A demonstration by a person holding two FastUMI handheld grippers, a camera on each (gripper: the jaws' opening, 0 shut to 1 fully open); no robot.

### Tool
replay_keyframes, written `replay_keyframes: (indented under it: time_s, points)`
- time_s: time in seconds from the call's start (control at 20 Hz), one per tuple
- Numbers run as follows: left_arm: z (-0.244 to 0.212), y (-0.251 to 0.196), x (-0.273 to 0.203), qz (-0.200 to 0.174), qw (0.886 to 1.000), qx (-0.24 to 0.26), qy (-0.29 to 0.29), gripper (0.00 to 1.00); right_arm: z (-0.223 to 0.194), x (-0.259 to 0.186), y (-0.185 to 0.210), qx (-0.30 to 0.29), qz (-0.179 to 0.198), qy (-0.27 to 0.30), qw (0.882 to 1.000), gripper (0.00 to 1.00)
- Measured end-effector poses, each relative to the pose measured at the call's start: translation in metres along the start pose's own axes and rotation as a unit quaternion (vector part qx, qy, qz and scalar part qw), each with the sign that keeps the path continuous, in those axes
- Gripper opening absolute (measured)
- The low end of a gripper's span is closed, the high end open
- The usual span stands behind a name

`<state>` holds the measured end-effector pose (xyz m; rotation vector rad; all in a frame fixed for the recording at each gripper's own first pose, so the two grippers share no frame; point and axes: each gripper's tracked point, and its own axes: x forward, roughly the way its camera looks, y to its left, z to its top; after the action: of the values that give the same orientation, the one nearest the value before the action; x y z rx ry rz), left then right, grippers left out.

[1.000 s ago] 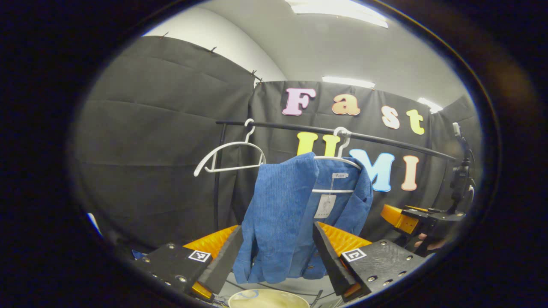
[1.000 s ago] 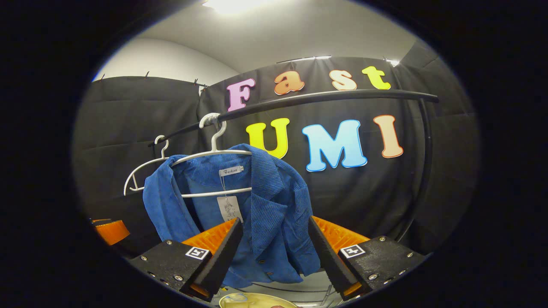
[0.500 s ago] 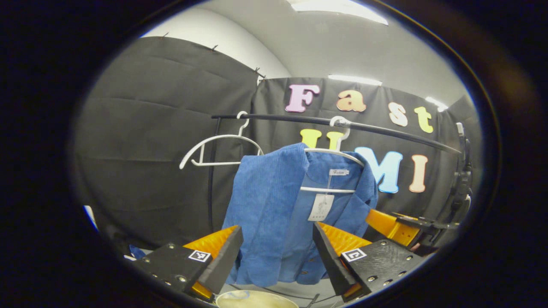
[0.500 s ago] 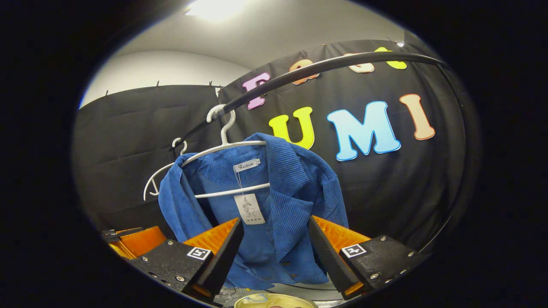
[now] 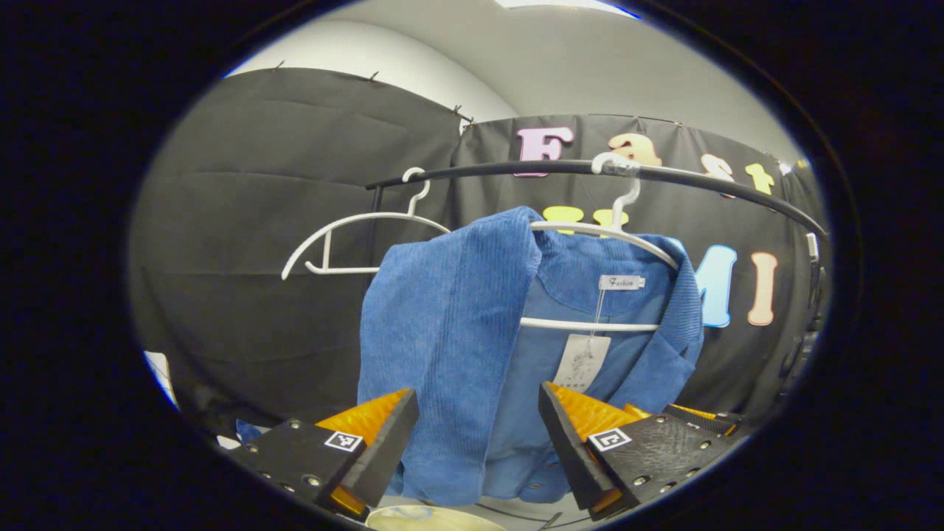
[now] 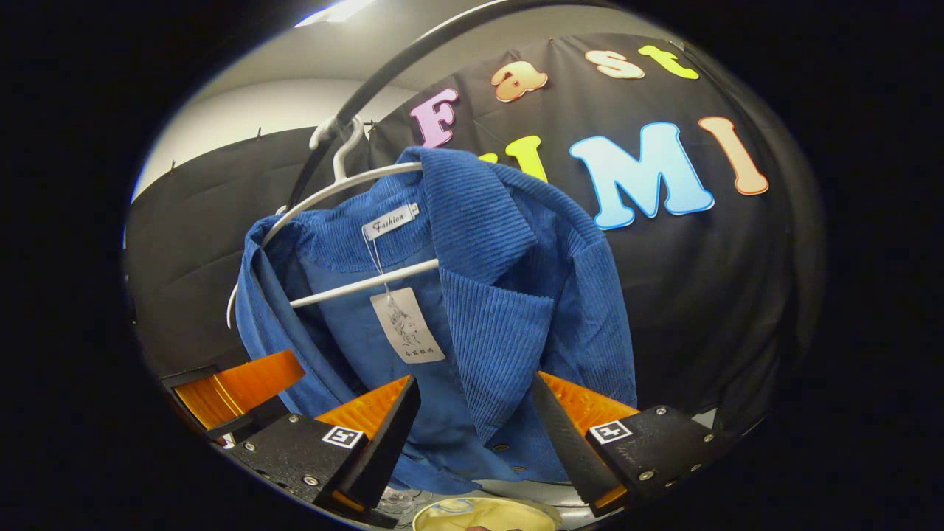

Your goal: Grasp the clothes on the hanger with both hands and then place them into the laundry hamper below.

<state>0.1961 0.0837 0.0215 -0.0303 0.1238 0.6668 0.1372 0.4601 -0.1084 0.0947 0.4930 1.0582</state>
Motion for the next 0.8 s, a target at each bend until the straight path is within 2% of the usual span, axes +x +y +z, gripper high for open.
replay_keyframes:
  time_s: [0.05,0.1,0.25,0.3,0.35,0.4,0.45,0.5,0.55,0.6,0.7,0.75,0.8]
  points:
    - [-0.003,0.0,0.007,0.008,1.0,0.004,0.005,0.99,-0.003,0.007,-0.003,-0.004,-0.003,0.005,1.0,0.91]
    - [-0.007,0.001,0.011,0.015,1.0,0.008,0.011,0.98,-0.006,0.014,-0.005,-0.007,-0.006,0.006,1.0,0.95]
    - [-0.014,0.0,0.026,0.03,0.999,0.006,0.018,0.99,-0.011,0.031,-0.011,-0.004,-0.009,0.009,1.0,0.95]
    - [-0.015,0.001,0.029,0.04,0.999,0.01,0.018,0.99,-0.012,0.035,-0.013,-0.005,-0.011,0.01,1.0,0.91]
    - [-0.016,0.002,0.033,0.047,0.999,0.013,0.018,0.98,-0.013,0.04,-0.013,-0.006,-0.012,0.01,1.0,0.95]
    - [-0.017,0.003,0.038,0.053,0.998,0.015,0.018,0.95,-0.014,0.043,-0.013,-0.006,-0.011,0.01,1.0,0.95]
    - [-0.018,0.005,0.041,0.058,0.998,0.018,0.019,0.99,-0.012,0.046,-0.014,-0.006,-0.012,0.007,1.0,0.95]
    - [-0.018,0.007,0.038,0.066,0.997,0.018,0.021,0.86,-0.01,0.048,-0.015,-0.004,-0.01,0.003,1.0,0.94]
    - [-0.019,0.01,0.038,0.07,0.997,0.012,0.02,0.74,-0.007,0.049,-0.017,-0.002,-0.009,-0.001,1.0,0.84]
    - [-0.02,0.013,0.04,0.074,0.997,0.001,0.017,0.62,-0.004,0.049,-0.02,0.0,-0.009,-0.004,1.0,0.69]
    - [-0.019,0.008,0.039,0.056,0.998,-0.019,0.01,0.38,-0.003,0.051,-0.025,0.006,-0.006,-0.005,1.0,0.39]
    - [-0.018,0.003,0.038,0.039,0.999,-0.022,0.008,0.32,-0.002,0.049,-0.028,0.012,-0.001,-0.004,1.0,0.2]
    - [-0.021,0.015,0.039,0.06,0.998,-0.016,0.007,0.37,-0.001,0.049,-0.028,0.019,0.009,-0.001,1.0,0.12]
